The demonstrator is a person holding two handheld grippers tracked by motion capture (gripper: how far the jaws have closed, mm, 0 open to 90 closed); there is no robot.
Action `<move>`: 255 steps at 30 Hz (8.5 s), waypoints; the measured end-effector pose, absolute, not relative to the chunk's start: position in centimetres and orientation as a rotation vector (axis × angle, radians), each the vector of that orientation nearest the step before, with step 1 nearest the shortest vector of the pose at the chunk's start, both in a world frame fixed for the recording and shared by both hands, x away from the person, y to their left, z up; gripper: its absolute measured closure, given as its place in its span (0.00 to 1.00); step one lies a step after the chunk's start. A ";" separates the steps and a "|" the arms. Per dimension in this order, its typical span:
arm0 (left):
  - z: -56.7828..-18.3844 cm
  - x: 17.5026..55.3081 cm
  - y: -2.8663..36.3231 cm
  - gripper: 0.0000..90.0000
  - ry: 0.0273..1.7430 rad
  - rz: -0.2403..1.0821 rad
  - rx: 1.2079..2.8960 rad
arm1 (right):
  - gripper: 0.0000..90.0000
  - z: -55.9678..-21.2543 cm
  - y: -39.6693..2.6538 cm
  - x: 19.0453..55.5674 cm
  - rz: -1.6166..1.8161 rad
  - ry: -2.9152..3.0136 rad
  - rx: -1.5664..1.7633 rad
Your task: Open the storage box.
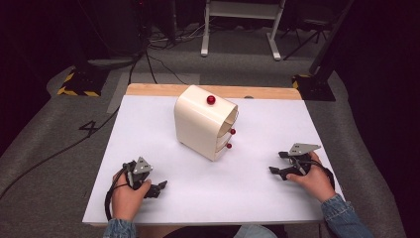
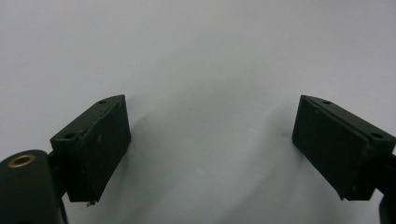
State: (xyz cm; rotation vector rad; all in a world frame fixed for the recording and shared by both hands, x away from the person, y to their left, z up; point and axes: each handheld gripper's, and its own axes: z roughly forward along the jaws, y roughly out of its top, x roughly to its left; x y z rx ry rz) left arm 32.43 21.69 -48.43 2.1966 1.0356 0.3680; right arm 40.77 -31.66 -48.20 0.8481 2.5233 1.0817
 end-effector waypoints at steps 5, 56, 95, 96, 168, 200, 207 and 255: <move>-48.4 32.4 21.7 0.13 1.031 0.371 2.198 | 0.39 -47.6 -31.6 40.7 1.073 2.542 0.884; -48.5 32.3 21.7 0.13 1.025 0.388 2.200 | 0.72 -46.0 -20.1 43.6 1.594 2.406 0.616; -48.5 32.3 21.6 0.13 1.028 0.385 2.194 | 0.83 -45.8 -22.8 41.0 1.527 2.405 0.621; -48.5 32.3 21.6 0.13 1.029 0.386 2.194 | 0.82 -45.7 -23.1 40.8 1.526 2.405 0.626; -48.5 32.3 21.7 0.13 1.029 0.376 2.190 | 0.63 -37.5 -23.7 41.7 1.592 2.293 0.620; -48.5 32.3 21.8 0.13 1.026 0.379 2.192 | 0.83 -39.4 -19.4 42.9 1.567 2.317 0.519; -48.5 32.3 21.7 0.13 1.030 0.378 2.190 | 0.83 -39.0 -21.5 41.7 1.571 2.306 0.534; -48.5 32.3 21.8 0.12 1.024 0.371 2.193 | 0.57 -39.8 -29.1 38.4 1.520 2.282 0.686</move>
